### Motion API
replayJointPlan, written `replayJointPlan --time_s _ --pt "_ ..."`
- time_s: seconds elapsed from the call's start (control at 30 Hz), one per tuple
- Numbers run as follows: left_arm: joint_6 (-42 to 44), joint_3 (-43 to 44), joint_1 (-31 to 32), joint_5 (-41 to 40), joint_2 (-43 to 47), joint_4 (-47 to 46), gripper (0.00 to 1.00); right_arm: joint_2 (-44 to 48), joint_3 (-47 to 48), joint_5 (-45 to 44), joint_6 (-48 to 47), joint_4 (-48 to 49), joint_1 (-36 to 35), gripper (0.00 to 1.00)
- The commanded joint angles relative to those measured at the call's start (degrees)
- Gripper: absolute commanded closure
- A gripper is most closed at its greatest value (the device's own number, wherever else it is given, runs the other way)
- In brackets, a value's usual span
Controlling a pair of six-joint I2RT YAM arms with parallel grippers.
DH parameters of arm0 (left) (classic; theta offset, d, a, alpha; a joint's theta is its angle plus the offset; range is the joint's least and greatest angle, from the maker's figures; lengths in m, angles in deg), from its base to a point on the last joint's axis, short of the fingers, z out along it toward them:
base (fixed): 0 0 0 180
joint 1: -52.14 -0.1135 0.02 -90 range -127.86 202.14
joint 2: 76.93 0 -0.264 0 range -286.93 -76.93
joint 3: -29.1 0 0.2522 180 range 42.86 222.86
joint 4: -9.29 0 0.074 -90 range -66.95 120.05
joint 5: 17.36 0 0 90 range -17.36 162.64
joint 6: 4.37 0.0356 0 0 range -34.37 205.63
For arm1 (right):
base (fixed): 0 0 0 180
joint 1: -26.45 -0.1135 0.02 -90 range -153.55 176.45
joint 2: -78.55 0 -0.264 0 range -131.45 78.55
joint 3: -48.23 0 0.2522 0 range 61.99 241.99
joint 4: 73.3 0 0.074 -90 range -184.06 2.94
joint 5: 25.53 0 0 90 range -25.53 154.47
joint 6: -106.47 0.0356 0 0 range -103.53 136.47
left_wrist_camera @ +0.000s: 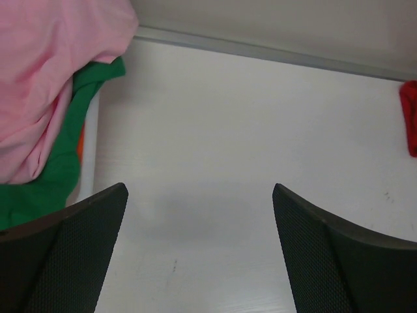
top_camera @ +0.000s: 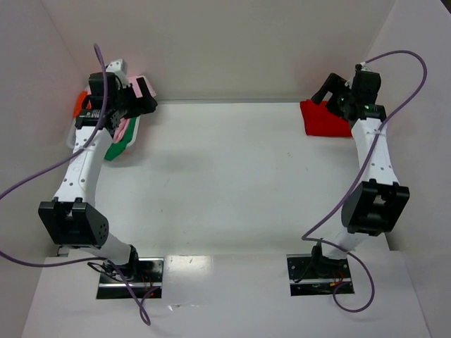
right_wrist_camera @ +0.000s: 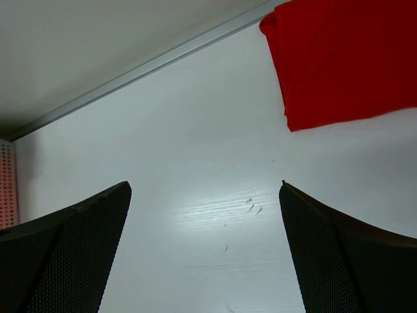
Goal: Fold and stack the t-shirts
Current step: Put the neatly folded tshirt into the corner of the board with the right arm
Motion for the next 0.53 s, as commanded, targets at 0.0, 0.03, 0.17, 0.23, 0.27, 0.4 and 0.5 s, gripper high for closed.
replayJointPlan --time_s 0.0,0.03,0.17,0.23,0.27,0.4,0.5 --pt "-0.29 -2.92 -0.35 -5.74 -0.45 2.66 0.0 6.35 -5.0 -0.77 2.62 2.36 -0.33 0.0" --pt "-0.81 -3.79 -0.35 -4.95 -0.45 2.66 0.0 7.15 -6.07 -1.65 3.32 1.66 -0.33 0.0" --pt "-2.14 -6.26 -0.35 -1.96 1.12 3.8 0.0 11.37 -12.75 -5.17 4.81 0.26 -0.33 0.0" --pt "-2.14 -8.45 -0.35 -1.95 2.18 3.8 0.0 12.08 -13.29 -6.93 4.82 -0.53 -0.33 0.0" --pt "-2.14 -8.98 -0.35 -1.95 2.71 3.8 0.0 12.77 -14.68 -7.46 4.82 -0.54 -0.33 0.0" --pt "-2.14 -10.31 -0.35 -0.47 2.71 3.8 0.0 16.28 -15.4 -9.83 2.99 -1.24 -0.33 0.0" --pt "-1.61 -9.78 -0.35 1.38 2.71 3.8 0.0 18.13 -16.45 -10.37 2.28 -1.24 -0.33 0.0"
